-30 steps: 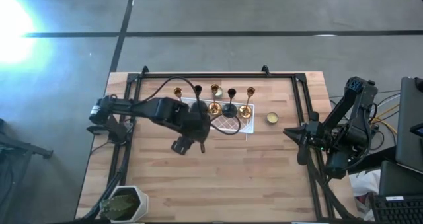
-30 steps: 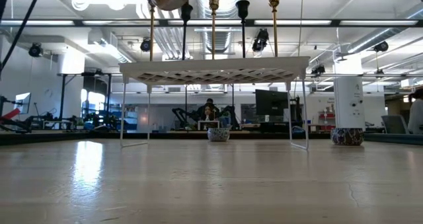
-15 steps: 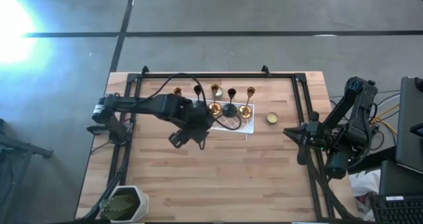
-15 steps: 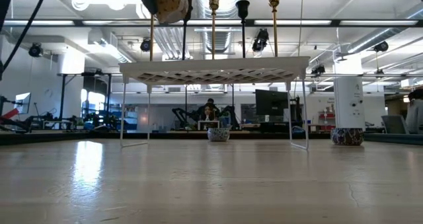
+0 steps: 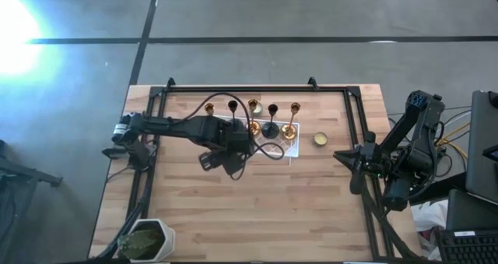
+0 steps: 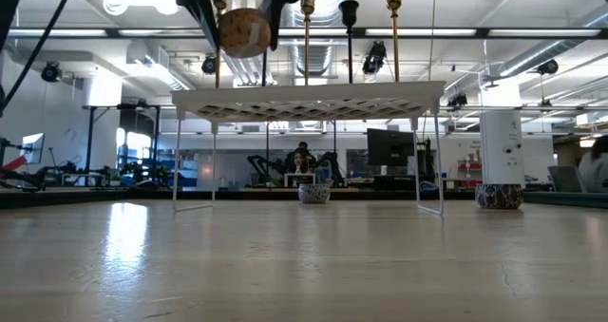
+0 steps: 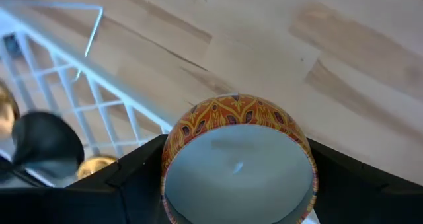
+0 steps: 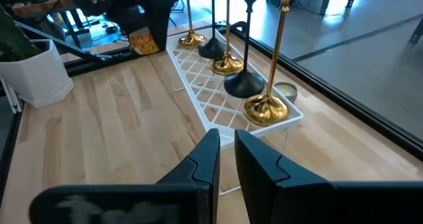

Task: Pick & Place candle stick holders
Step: Put the orange scented candle on the shelf

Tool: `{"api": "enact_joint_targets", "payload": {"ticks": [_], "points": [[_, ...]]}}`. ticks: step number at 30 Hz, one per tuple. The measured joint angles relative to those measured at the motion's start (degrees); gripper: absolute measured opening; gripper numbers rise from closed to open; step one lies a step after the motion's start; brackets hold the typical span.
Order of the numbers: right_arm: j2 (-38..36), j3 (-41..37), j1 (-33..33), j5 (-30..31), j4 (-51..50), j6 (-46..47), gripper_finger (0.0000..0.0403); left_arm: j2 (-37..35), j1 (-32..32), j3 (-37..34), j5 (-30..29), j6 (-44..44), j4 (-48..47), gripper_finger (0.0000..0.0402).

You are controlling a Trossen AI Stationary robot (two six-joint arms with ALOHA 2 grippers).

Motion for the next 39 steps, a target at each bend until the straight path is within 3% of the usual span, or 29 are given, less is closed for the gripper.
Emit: {"api": "enact_joint_targets", "payload": {"ticks": [12,22,39], "points": [[0.0,0.0,0.0,0.0,0.0,0.0,0.0043,-0.5,1.2,0.0,2.7,14.6,0.2,0.0301],[0.0,0.0,0.0,0.0,0.3,0.0,0.0043,-0.6,4.5,0.0,11.5,15.2,4.5,0.0301],[0.0,0.0,0.0,0.0,0.9,0.0,0.0043,-0.5,6.3,0.0,10.0,8.7,5.0,0.0301]]}}
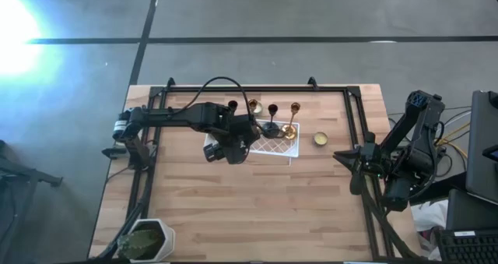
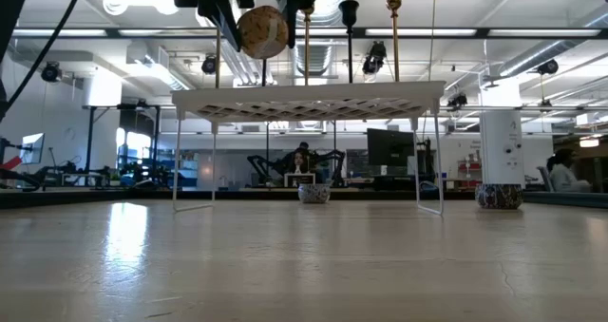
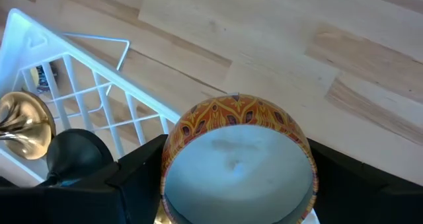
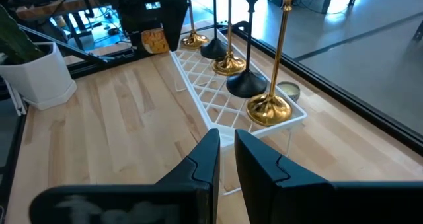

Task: Pick & Place candle stick holders
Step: Put the orange scented candle on the shelf

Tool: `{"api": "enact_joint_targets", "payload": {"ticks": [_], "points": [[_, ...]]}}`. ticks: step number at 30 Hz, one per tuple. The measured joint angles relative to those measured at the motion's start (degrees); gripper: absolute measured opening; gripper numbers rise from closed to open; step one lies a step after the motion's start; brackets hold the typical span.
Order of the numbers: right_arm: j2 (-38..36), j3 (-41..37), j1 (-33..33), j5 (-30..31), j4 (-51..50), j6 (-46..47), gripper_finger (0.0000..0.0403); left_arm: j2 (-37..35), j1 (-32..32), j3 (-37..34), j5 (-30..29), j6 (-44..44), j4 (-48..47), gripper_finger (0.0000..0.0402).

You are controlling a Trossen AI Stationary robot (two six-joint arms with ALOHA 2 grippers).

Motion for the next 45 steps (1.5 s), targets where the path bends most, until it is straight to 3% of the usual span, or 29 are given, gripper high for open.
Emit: {"api": "enact_joint_targets", "payload": {"ticks": [20,28,34,45], "points": [[0.0,0.0,0.0,0.0,0.3,0.0,0.0043,0.0,0.1,0.0,-1.0,-4.5,-0.4,0.0305],[0.0,0.0,0.0,0.0,0.4,0.0,0.0043,0.0,0.1,0.0,-1.0,-2.3,-1.1,0.0303],[0.0,0.0,0.0,0.0,0.4,0.0,0.0043,-0.1,0.1,0.0,-1.0,5.6,-0.4,0.0303],[0.0,0.0,0.0,0.0,0.5,0.0,0.0043,-0.1,0.3,-0.1,0.0,6.8,-2.2,0.0303]]}}
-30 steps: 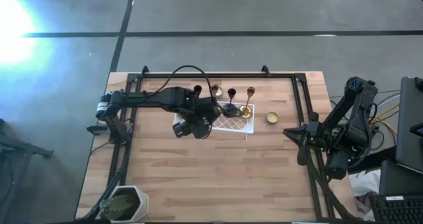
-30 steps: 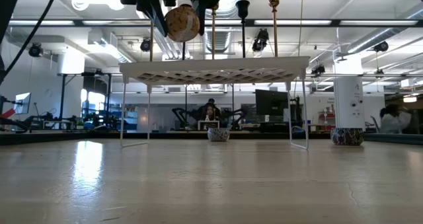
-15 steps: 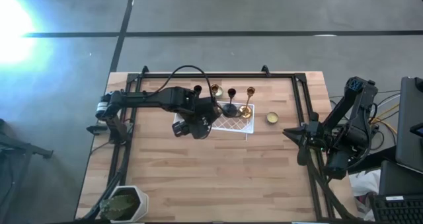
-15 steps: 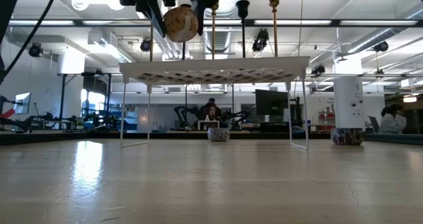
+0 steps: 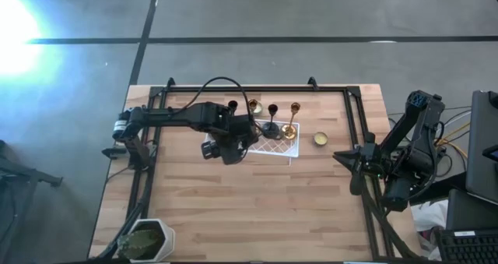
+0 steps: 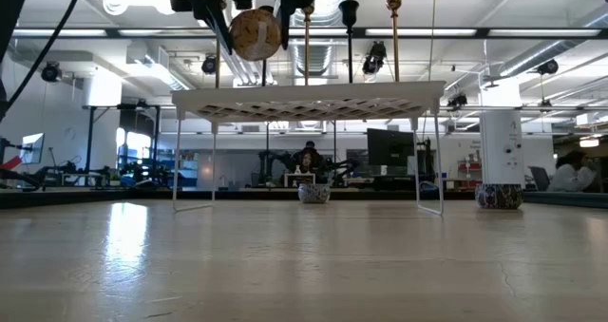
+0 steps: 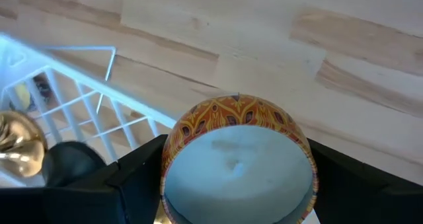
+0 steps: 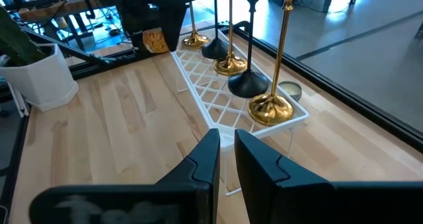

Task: Pick & Place candle stick holders
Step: Put the orange scented candle on the shelf

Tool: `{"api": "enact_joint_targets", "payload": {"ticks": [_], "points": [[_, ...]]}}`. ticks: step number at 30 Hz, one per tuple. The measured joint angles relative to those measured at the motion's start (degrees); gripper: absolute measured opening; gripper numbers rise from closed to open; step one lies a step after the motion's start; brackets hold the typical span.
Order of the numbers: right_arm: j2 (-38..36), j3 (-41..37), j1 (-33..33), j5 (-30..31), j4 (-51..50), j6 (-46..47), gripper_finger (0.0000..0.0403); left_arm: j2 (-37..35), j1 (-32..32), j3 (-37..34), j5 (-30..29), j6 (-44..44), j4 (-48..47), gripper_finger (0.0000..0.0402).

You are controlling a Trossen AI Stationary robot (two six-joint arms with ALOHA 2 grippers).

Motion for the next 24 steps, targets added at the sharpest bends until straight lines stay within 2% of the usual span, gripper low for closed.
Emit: {"api": "enact_joint_targets", "payload": {"ticks": [4,24], "points": [[0.0,0.0,0.0,0.0,0.0,0.0,0.0043,0.0,0.2,0.0,0.5,3.7,-1.3,0.0303],[0.0,0.0,0.0,0.0,0.0,0.0,0.0043,0.2,3.2,0.0,0.7,10.0,-3.5,0.0305]]}}
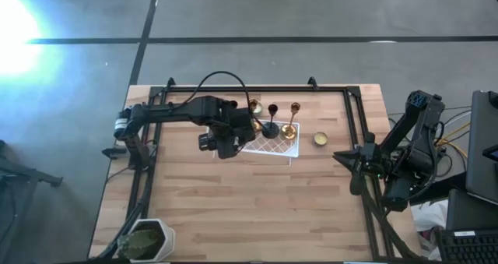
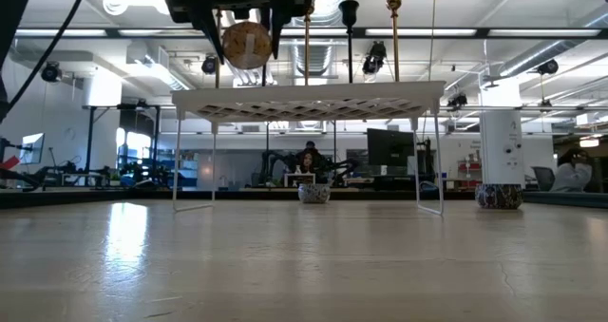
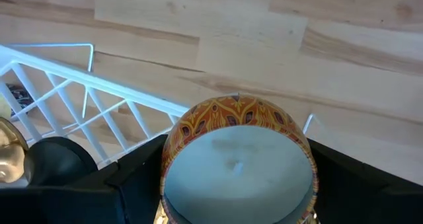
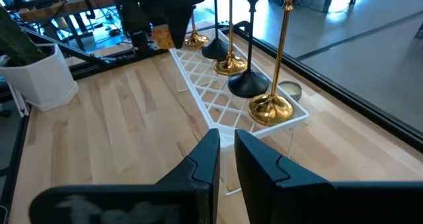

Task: Pick & Place candle stick holders
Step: Put the orange scented candle on the shelf

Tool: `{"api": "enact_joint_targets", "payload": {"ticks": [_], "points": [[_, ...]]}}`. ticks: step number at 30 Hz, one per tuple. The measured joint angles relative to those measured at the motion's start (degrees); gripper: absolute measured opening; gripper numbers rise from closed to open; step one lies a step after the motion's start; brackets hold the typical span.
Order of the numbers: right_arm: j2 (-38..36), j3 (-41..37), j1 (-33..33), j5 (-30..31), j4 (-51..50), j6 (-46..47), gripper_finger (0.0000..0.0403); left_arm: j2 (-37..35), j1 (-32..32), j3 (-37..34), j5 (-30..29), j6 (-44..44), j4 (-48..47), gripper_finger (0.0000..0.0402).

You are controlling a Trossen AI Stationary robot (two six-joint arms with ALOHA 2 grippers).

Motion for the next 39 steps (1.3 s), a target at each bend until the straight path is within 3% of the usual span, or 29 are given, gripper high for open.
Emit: {"api": "enact_joint_targets", "payload": {"ticks": [39], "points": [[0.0,0.0,0.0,0.0,0.3,0.0,0.0043,6.2,3.4,2.4,-2.8,6.1,-0.2,0.0305]]}}
